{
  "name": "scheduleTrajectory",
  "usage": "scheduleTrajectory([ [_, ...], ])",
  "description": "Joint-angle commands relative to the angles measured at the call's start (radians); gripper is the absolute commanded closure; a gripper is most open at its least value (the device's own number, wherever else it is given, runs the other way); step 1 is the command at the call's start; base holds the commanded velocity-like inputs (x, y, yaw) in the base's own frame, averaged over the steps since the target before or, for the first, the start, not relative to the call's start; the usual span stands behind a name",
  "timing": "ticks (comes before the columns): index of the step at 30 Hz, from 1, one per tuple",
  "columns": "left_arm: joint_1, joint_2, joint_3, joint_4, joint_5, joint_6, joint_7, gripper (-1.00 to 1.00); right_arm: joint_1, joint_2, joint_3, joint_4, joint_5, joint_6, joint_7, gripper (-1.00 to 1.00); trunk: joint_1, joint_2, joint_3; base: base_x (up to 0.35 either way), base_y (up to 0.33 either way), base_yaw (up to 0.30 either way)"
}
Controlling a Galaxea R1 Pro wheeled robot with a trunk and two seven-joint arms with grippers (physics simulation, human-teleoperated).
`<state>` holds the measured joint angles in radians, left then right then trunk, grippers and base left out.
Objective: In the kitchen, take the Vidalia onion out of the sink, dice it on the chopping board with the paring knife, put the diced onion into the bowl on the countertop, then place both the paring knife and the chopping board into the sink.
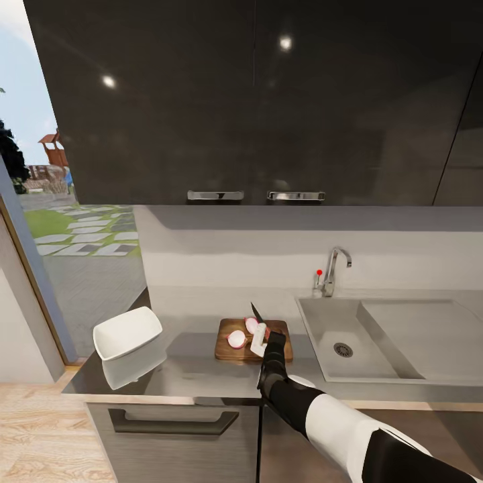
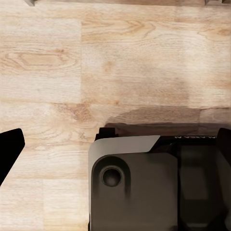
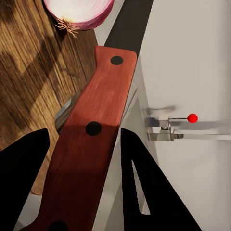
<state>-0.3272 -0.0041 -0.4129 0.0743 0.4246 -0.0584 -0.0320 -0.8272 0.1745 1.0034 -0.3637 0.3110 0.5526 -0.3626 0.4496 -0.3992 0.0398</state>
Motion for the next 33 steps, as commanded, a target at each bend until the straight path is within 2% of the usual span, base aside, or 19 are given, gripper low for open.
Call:
scheduleTrajectory([
  [1, -0.001, -0.001, -0.007, 0.004, 0.008, -0.006, -0.003, -1.00, -0.001, 0.000, 0.006, 0.000, 0.003, 0.007, -0.001, 1.00, 0.000, -0.001, 0.000, 0.000, 0.000, 0.000],
  [33, -0.001, -0.001, -0.007, 0.004, 0.008, -0.006, -0.004, -1.00, -0.001, 0.000, 0.009, 0.000, 0.003, 0.004, 0.001, 1.00, 0.000, -0.001, 0.000, 0.000, 0.000, 0.000],
])
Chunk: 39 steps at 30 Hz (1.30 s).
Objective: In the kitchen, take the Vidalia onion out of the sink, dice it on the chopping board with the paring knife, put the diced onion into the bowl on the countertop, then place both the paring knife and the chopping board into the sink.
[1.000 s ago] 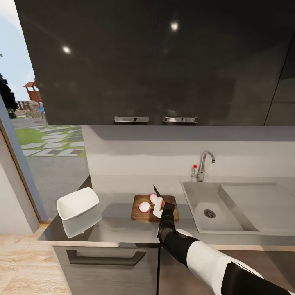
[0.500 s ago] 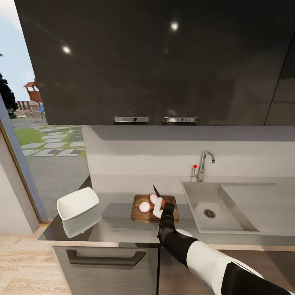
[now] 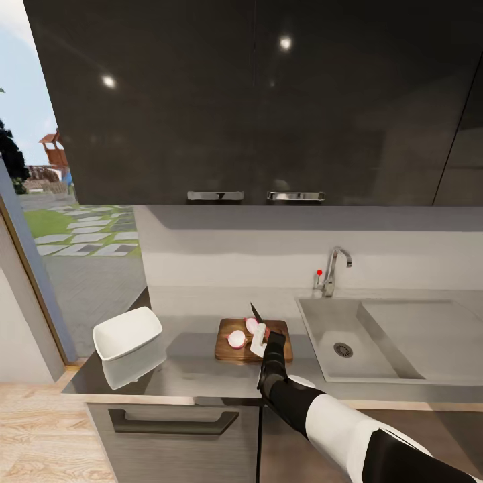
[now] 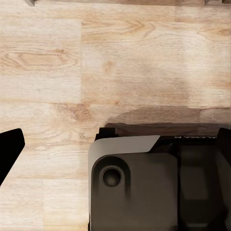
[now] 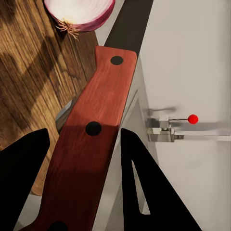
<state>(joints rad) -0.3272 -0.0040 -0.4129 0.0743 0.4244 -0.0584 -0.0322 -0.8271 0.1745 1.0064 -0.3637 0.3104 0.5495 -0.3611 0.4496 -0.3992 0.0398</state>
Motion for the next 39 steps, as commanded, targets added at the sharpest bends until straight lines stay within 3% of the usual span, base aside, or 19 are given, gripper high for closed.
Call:
scheduleTrajectory([
  [1, -0.001, -0.001, -0.007, 0.004, 0.008, -0.006, -0.004, -1.00, -0.001, 0.000, 0.006, 0.000, 0.003, 0.007, -0.001, 1.00, 0.000, -0.001, 0.000, 0.000, 0.000, 0.000],
  [39, -0.001, -0.001, -0.007, 0.004, 0.008, -0.006, -0.003, -1.00, 0.000, 0.000, 0.006, 0.000, 0.004, 0.007, -0.001, 1.00, 0.000, -0.001, 0.000, 0.000, 0.000, 0.000],
])
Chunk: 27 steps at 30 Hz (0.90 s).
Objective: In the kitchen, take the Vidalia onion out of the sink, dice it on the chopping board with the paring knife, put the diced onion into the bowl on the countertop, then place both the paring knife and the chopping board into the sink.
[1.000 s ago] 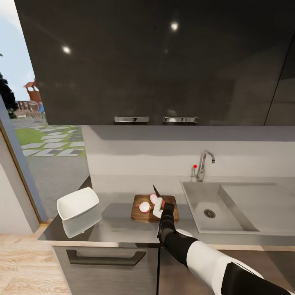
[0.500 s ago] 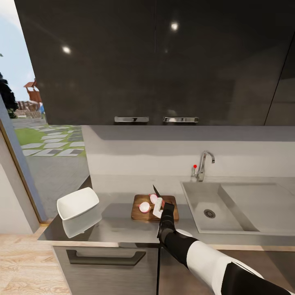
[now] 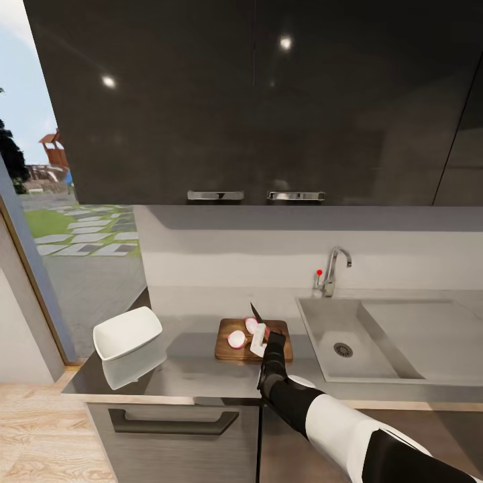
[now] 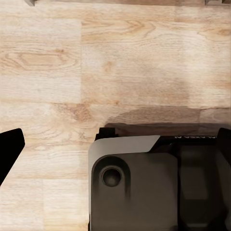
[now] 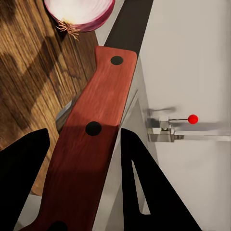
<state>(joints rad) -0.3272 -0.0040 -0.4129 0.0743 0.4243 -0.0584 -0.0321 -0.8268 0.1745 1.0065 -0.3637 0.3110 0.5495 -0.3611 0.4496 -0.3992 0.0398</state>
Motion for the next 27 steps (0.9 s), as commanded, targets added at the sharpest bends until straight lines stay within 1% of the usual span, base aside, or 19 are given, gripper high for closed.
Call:
scheduleTrajectory([
  [1, -0.001, -0.001, -0.007, 0.004, 0.009, -0.006, -0.003, -1.00, -0.001, 0.000, 0.006, 0.000, 0.003, 0.007, -0.001, 1.00, 0.000, -0.001, 0.000, 0.000, 0.000, 0.000],
  [9, -0.001, -0.001, -0.007, 0.004, 0.009, -0.006, -0.003, -1.00, -0.001, 0.000, 0.006, 0.000, 0.003, 0.006, 0.007, 1.00, 0.000, -0.001, 0.000, 0.000, 0.000, 0.000],
  [13, -0.001, -0.001, -0.007, 0.004, 0.008, -0.006, -0.003, -1.00, -0.001, 0.000, 0.007, 0.000, 0.003, 0.006, 0.038, 1.00, 0.000, -0.001, 0.000, 0.000, 0.000, 0.000],
  [14, -0.001, -0.001, -0.007, 0.004, 0.008, -0.006, -0.004, -1.00, -0.001, 0.000, 0.007, -0.001, 0.005, 0.005, 0.076, 1.00, 0.000, -0.001, 0.000, 0.000, 0.000, 0.000],
  [27, -0.001, -0.001, -0.007, 0.004, 0.008, -0.006, -0.003, -1.00, -0.001, 0.000, 0.007, -0.002, 0.005, 0.004, 0.076, 1.00, 0.000, -0.001, 0.000, 0.000, 0.000, 0.000],
])
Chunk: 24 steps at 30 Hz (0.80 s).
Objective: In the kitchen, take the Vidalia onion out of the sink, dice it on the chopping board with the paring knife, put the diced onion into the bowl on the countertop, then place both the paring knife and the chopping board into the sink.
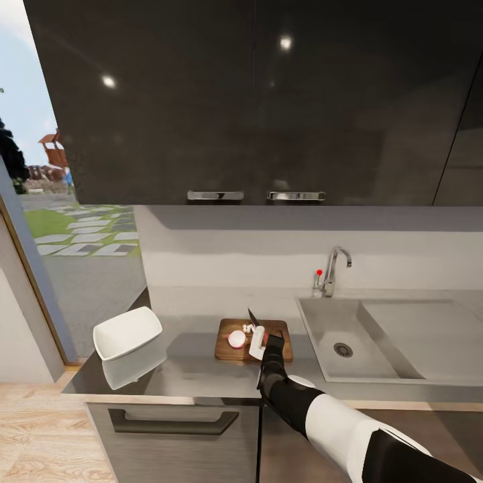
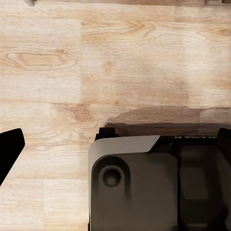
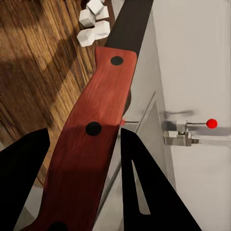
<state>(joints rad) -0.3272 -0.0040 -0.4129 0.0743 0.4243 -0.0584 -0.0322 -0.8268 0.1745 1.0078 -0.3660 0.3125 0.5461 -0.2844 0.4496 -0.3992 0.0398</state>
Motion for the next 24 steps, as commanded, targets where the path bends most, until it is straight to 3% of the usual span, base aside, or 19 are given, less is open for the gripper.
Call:
scheduleTrajectory([
  [1, -0.001, -0.001, -0.007, 0.004, 0.008, -0.006, -0.004, -1.00, -0.001, 0.000, 0.006, -0.002, 0.004, 0.008, -0.001, 1.00, 0.000, -0.001, 0.000, 0.000, 0.000, 0.000],
  [10, -0.001, -0.001, -0.007, 0.004, 0.008, -0.006, -0.004, -1.00, -0.001, 0.000, 0.008, -0.069, 0.014, 0.021, -0.015, 1.00, 0.000, -0.001, 0.000, 0.000, 0.000, 0.000],
  [15, -0.001, -0.001, -0.007, 0.004, 0.008, -0.006, -0.005, -1.00, -0.001, 0.000, 0.008, -0.144, 0.016, 0.109, -0.016, 1.00, 0.000, -0.001, 0.000, -0.041, 0.000, 0.000],
  [24, -0.001, -0.001, -0.007, 0.004, 0.008, -0.006, -0.004, -1.00, -0.001, 0.000, 0.009, -0.155, 0.016, 0.123, -0.016, 1.00, 0.000, -0.001, 0.000, -0.283, 0.000, 0.000],
])
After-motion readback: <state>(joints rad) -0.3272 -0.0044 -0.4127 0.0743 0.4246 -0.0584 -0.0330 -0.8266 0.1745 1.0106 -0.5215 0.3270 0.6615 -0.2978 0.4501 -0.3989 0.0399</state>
